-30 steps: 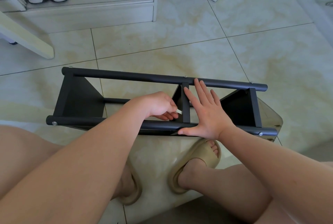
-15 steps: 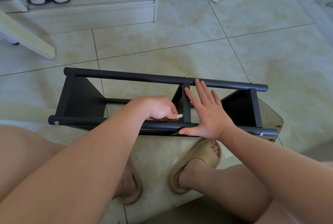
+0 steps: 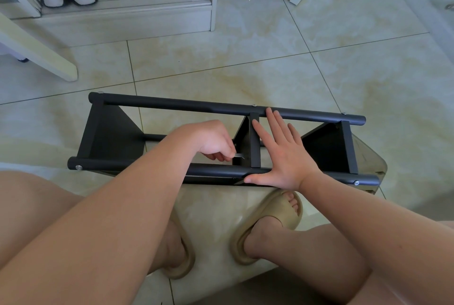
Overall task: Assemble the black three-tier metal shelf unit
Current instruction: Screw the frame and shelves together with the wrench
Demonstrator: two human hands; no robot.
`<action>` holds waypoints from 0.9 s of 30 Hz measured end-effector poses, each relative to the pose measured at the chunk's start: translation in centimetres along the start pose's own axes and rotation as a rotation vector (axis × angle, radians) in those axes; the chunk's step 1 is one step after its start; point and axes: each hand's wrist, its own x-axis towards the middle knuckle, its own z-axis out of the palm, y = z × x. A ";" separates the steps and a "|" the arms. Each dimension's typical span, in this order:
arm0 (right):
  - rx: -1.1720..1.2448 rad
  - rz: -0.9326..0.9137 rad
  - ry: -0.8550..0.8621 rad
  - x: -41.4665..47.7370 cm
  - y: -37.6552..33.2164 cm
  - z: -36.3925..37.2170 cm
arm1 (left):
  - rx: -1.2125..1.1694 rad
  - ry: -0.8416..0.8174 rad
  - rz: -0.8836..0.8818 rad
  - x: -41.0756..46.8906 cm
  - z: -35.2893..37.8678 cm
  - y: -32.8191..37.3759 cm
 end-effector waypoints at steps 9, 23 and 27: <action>0.015 -0.007 0.003 0.0 0.1 0.0 | -0.389 0.078 -0.062 0.9 2.1 0.6; 0.014 -0.008 -0.004 -0.1 -0.1 -0.2 | -0.555 0.245 -0.099 0.9 2.9 2.2; 0.014 -0.006 0.010 0.1 0.1 0.0 | -0.568 0.206 -0.149 0.8 2.9 2.7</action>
